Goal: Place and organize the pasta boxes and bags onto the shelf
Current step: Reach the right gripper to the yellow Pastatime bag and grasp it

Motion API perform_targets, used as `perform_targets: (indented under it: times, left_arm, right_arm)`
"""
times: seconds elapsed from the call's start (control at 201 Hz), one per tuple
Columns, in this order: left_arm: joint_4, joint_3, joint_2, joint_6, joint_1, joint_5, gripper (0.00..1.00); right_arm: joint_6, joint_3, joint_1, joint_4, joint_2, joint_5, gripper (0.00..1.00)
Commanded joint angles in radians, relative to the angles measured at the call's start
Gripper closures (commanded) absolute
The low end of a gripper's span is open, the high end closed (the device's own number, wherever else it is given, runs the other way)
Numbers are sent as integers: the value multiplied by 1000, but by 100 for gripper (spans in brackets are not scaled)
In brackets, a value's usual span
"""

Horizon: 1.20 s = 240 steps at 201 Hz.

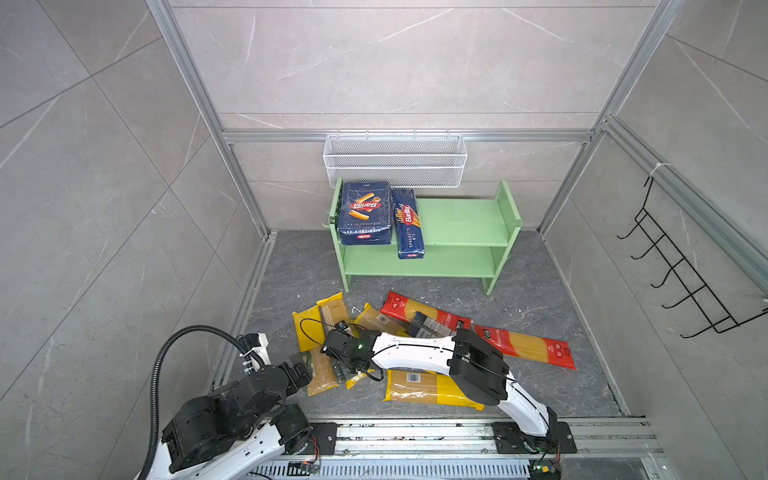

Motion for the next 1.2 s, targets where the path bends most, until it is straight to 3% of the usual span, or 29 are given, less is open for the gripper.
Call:
perform_targets:
  times: [0.0,0.105,0.319,0.598,0.802,1.19]
  left_arm:
    - [11,19,-26,21,1,-22,0]
    - [13,22,-32,27,2,-20,0]
    - [18,30,0,35,1,-17,0]
    - [60,25,57,42,2,-8,0]
    - [121,13,136,44,3,-2,0]
    - [200,-24,222,39,2,10,0]
  right_arm:
    - [85,-97,24,-34,84,-106,14]
    - [96,-123,24,-4,99,-124,24]
    - [92,-184,24,82,82,-184,62]
    - [96,-400,-38,371,-14,-400,98]
    - [105,-536,-63,529,-114,-461,100]
    - [121,-743,-105,713,-315,-474,100]
